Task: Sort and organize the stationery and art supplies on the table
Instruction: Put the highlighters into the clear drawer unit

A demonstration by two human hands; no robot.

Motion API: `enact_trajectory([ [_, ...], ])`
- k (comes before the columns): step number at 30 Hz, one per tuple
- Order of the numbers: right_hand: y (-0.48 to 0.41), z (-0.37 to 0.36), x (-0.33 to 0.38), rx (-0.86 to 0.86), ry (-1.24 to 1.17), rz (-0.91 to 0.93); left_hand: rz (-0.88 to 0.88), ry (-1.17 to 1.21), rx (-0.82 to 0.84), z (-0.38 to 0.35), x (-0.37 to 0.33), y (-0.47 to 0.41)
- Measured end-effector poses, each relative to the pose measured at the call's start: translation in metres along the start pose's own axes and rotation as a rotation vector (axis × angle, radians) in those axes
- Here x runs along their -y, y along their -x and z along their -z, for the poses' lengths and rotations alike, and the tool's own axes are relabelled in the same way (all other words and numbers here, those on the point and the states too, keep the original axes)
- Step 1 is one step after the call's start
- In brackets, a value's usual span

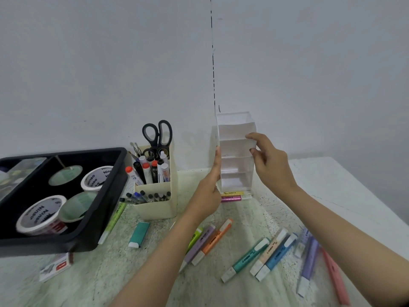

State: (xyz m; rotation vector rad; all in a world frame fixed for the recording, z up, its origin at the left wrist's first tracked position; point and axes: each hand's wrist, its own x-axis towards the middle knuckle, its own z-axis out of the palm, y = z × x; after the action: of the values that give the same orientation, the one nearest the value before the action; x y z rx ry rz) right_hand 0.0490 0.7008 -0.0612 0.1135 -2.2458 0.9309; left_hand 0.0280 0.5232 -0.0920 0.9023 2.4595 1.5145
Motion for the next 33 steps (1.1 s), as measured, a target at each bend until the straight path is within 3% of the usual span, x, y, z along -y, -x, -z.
enact_trajectory([
  [21, 0.052, 0.017, 0.013, -0.004, -0.139, -0.006, -0.009, 0.045, -0.076, -0.016, -0.015, 0.053],
  [33, 0.073, 0.004, -0.004, 0.14, -0.134, -0.115, 0.021, 0.051, -0.085, -0.022, -0.01, 0.058],
])
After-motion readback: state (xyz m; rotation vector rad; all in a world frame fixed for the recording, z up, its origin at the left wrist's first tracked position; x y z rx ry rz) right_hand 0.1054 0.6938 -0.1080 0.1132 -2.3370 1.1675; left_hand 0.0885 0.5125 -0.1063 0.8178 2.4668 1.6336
